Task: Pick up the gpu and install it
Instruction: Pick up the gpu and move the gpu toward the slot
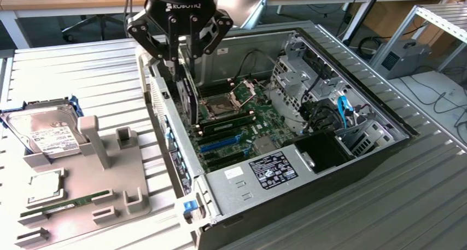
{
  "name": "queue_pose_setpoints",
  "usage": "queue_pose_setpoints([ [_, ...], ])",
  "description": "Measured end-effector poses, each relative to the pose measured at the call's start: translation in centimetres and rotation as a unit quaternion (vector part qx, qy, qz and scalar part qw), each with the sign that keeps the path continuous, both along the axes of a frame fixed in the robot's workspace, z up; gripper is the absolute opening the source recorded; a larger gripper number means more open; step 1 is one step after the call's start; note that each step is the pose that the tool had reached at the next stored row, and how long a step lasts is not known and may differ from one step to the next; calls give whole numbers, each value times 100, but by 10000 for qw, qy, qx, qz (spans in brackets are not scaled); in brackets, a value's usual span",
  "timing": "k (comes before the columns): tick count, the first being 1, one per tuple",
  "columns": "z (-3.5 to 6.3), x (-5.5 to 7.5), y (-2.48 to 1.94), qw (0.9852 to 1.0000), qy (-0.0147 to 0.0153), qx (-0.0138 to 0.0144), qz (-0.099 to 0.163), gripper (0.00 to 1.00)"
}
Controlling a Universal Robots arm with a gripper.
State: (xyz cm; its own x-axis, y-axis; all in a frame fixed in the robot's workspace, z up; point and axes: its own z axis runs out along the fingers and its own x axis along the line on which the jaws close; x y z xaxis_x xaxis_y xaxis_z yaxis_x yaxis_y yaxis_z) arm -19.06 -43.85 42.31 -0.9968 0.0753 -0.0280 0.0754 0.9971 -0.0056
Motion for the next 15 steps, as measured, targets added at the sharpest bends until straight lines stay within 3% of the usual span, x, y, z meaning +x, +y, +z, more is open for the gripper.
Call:
queue_pose_setpoints([
  [15, -25, 89, 0, 10000, 0, 0, 1, 26],
])
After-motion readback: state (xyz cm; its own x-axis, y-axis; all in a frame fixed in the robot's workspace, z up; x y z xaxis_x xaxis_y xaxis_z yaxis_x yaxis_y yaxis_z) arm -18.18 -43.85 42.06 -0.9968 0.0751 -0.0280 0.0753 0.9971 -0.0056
